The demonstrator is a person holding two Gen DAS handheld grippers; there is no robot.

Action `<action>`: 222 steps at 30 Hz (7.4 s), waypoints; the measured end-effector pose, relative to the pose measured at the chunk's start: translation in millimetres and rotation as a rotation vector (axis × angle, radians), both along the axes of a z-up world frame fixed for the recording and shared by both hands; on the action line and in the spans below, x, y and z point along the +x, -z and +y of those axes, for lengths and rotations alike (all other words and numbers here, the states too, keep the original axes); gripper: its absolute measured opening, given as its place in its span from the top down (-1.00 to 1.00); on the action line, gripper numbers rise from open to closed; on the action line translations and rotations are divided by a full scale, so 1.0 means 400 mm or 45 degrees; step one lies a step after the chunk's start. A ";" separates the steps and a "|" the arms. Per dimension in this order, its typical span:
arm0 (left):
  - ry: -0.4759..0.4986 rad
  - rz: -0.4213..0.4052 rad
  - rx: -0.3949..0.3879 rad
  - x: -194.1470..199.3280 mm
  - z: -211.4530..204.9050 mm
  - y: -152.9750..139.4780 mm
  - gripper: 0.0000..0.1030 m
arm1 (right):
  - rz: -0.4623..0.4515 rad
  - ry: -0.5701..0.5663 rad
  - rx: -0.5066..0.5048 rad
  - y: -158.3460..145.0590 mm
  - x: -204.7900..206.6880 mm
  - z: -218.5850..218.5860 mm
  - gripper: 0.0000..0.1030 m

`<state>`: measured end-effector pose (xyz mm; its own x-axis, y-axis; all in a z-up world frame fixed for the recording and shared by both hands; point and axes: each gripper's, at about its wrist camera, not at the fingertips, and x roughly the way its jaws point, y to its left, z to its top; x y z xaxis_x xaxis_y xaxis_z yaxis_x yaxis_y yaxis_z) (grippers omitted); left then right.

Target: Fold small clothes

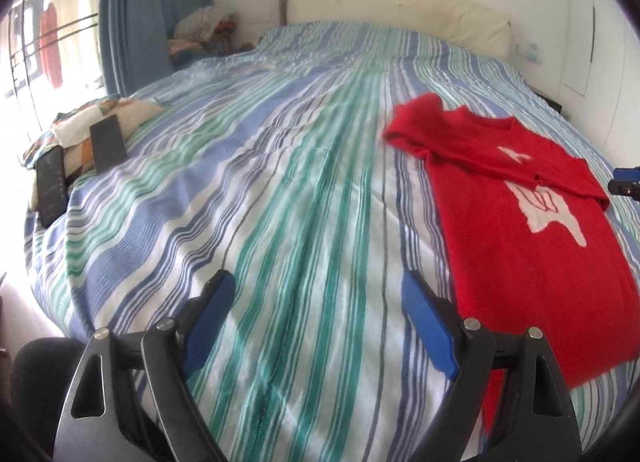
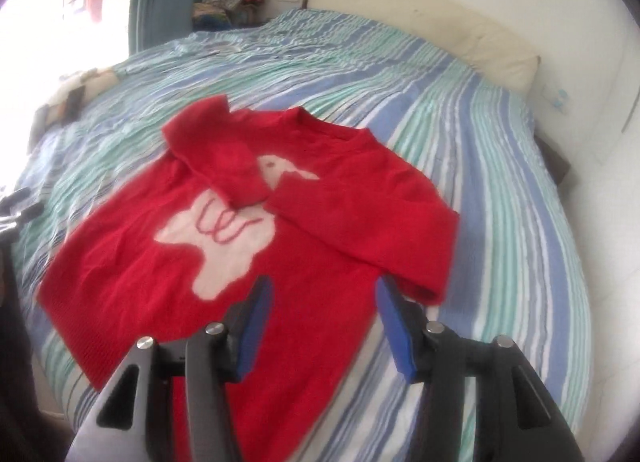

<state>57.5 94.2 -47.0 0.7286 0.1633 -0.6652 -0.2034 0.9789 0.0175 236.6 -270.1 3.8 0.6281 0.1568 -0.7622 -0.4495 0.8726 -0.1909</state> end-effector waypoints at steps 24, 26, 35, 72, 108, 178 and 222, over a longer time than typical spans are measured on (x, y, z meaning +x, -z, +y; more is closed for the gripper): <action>-0.141 0.151 -0.143 0.042 0.066 0.062 -0.69 | -0.218 1.103 0.421 0.055 -0.006 -0.765 0.87; -0.139 0.156 -0.118 0.043 0.057 0.068 -0.69 | -0.217 1.171 0.444 0.090 -0.042 -0.818 0.87; -0.139 0.186 -0.002 0.051 0.035 0.091 -0.70 | -0.184 1.425 0.497 0.157 -0.117 -0.899 0.88; 0.129 0.061 0.162 0.024 -0.076 -0.076 -0.76 | -0.667 1.310 0.368 -0.096 -0.413 -0.677 -0.60; 0.256 0.063 -0.449 0.581 -0.062 -0.147 0.95 | -0.396 0.941 0.478 0.056 -0.381 -0.502 -0.62; 0.088 0.069 -0.125 0.253 0.032 0.014 -0.78 | -0.314 0.898 0.234 0.128 -0.331 -0.429 -0.62; 0.070 0.049 -0.075 0.238 -0.011 0.022 -0.80 | -0.341 0.978 0.303 0.128 -0.334 -0.480 -0.62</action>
<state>152.8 89.8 -55.8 0.7091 0.0833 -0.7002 -0.1493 0.9882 -0.0336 103.0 -462.0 -47.5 0.7802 -0.2499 -0.5734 0.3189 0.9475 0.0210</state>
